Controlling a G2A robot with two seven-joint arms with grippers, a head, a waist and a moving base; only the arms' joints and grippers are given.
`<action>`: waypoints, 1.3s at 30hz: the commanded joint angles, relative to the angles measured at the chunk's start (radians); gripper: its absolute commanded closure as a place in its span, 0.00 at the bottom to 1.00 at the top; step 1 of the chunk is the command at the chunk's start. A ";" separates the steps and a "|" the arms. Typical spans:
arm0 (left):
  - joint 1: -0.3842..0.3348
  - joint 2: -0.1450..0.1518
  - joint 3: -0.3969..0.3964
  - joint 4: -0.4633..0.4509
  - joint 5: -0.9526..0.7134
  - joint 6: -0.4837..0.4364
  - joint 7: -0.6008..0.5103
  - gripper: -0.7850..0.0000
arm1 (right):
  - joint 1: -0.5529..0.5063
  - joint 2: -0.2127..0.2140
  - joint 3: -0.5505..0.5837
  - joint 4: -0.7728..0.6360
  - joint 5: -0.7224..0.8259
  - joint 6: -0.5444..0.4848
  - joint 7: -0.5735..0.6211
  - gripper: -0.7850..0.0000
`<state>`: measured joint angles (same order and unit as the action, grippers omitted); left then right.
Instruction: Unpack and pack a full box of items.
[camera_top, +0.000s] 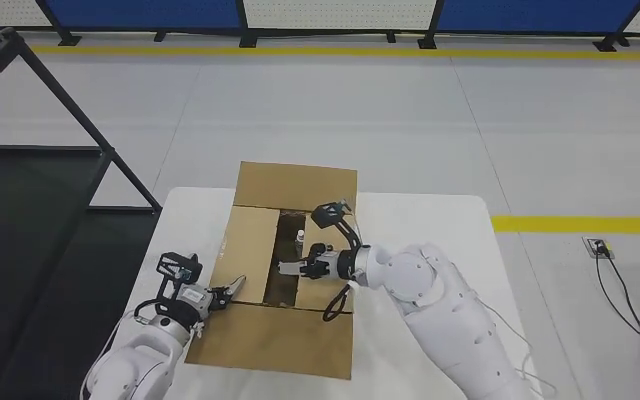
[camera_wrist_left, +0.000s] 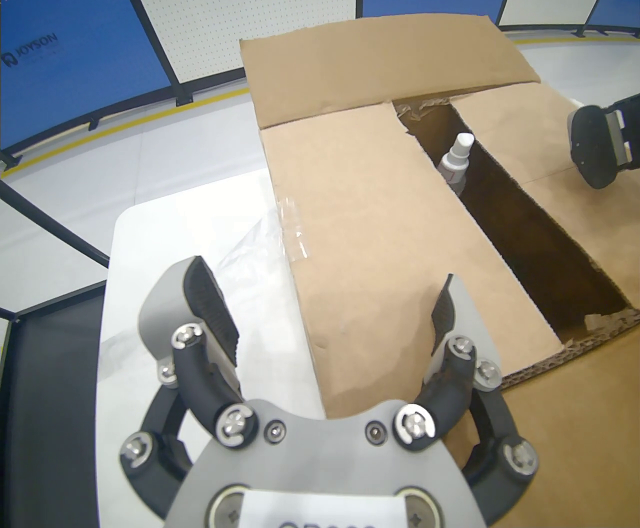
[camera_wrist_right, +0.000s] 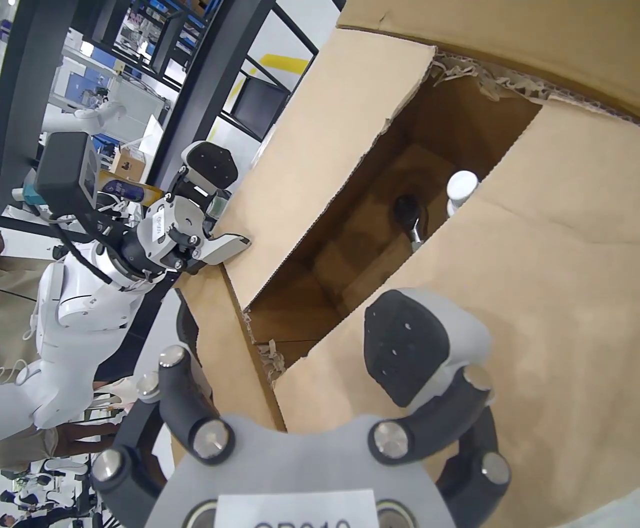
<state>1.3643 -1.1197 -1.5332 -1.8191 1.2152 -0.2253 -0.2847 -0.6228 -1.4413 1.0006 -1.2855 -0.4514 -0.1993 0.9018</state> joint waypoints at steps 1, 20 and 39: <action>-0.005 -0.001 0.005 0.004 0.001 0.006 -0.014 0.00 | 0.003 0.000 -0.007 0.002 -0.012 0.006 -0.002 0.00; -0.020 -0.007 0.008 -0.003 -0.038 0.033 -0.015 0.00 | 0.001 0.005 -0.018 -0.022 -0.035 0.023 -0.017 0.00; 0.109 0.026 -0.263 0.005 -0.232 -0.382 0.132 0.00 | -0.040 0.035 0.131 -0.120 0.086 -0.053 -0.120 0.00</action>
<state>1.4581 -1.0986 -1.7648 -1.8262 0.9920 -0.5423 -0.1507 -0.6629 -1.4080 1.1142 -1.4150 -0.3825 -0.2461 0.7989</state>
